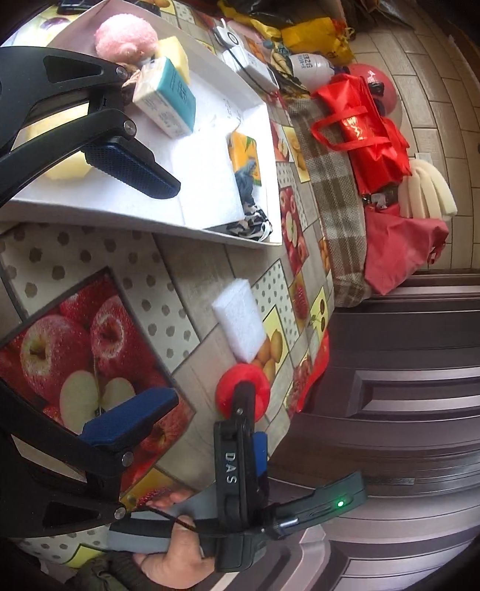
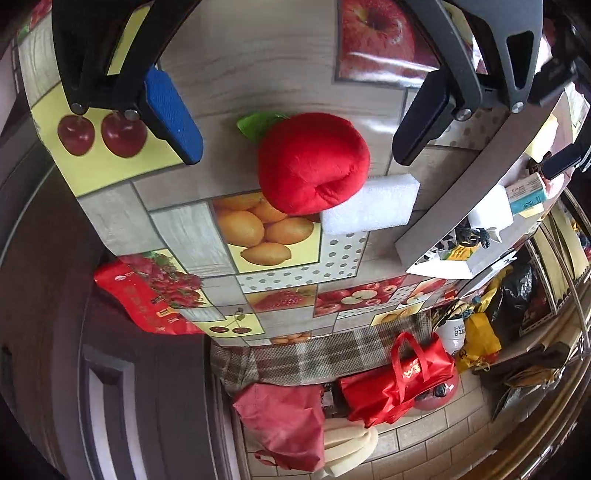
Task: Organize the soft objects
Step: 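Move both grippers toward the white foam block and red plush ball, then grasp the red plush ball with the right gripper while the left grasps the white foam block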
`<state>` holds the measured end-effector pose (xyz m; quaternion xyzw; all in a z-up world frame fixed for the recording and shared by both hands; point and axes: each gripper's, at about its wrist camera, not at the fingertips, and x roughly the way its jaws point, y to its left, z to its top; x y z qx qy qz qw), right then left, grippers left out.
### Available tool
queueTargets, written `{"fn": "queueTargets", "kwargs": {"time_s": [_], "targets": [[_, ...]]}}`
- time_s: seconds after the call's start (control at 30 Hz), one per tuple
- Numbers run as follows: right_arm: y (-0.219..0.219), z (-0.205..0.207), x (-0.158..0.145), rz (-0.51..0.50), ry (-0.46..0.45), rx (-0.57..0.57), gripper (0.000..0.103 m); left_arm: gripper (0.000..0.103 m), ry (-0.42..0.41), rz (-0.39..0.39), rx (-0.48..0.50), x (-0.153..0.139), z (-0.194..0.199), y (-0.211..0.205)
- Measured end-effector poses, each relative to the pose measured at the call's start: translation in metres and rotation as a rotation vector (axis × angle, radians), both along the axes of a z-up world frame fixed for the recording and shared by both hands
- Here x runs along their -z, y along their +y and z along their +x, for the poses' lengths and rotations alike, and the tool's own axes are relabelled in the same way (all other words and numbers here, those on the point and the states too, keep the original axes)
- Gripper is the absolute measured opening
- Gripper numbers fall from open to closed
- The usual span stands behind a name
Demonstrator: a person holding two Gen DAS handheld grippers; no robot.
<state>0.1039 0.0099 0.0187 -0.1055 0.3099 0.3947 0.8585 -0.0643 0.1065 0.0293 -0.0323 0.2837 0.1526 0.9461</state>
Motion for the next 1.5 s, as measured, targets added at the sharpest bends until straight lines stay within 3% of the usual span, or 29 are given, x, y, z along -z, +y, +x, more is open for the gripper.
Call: {"fn": "queueTargets", "kwargs": {"time_s": [0.03,0.07,0.1,0.13,0.17,0.33,0.5,0.77,0.9,0.97,1.03,1.13,1.27,1.33,1.37,1.5], "targets": [[0.009,0.001,0.001,-0.008,0.001,-0.010,0.100,0.103,0.018,-0.003,0.003,0.002,0.005,-0.001],[0.012,0.006,0.002,-0.014,0.011,-0.024,0.093,0.103,0.034,-0.009,0.002,0.003,0.009,-0.001],[0.017,0.008,0.005,-0.029,0.026,-0.037,0.076,0.103,0.048,-0.017,0.000,0.005,0.013,-0.001],[0.018,0.011,0.009,-0.048,0.050,-0.044,0.067,0.103,0.059,-0.029,-0.004,0.007,0.016,0.001],[0.017,0.015,0.011,-0.048,0.076,-0.053,0.065,0.103,0.063,-0.035,-0.011,0.007,0.017,0.002],[-0.013,0.030,0.011,0.081,0.180,-0.028,0.064,0.103,0.093,-0.024,-0.045,0.009,0.026,0.003],[-0.058,0.062,0.020,0.308,0.355,0.089,0.064,0.103,0.124,0.002,-0.053,0.011,0.039,0.002],[-0.060,0.061,0.016,0.312,0.349,0.111,0.064,0.103,0.124,0.119,-0.040,0.009,0.048,-0.018],[-0.061,0.063,0.017,0.312,0.350,0.110,0.064,0.103,-0.038,0.208,0.002,-0.010,0.031,-0.036],[-0.061,0.065,0.018,0.313,0.354,0.110,0.064,0.103,-0.058,0.229,0.041,-0.022,0.040,-0.040],[-0.061,0.065,0.018,0.317,0.357,0.111,0.064,0.103,-0.035,0.174,0.080,-0.034,0.064,-0.031],[-0.064,0.066,0.019,0.330,0.368,0.112,0.064,0.103,0.049,0.010,0.137,-0.041,0.112,-0.008],[-0.064,0.068,0.021,0.335,0.375,0.111,0.064,0.103,0.148,-0.087,0.161,-0.027,0.165,0.010],[-0.066,0.069,0.021,0.335,0.380,0.125,0.063,0.103,0.183,-0.192,0.184,-0.016,0.182,0.023],[-0.069,0.072,0.024,0.361,0.406,0.128,0.062,0.102,0.189,-0.227,0.163,-0.010,0.185,0.029],[-0.069,0.070,0.023,0.361,0.400,0.127,0.063,0.102,0.188,-0.244,0.059,0.003,0.193,0.053]]}}
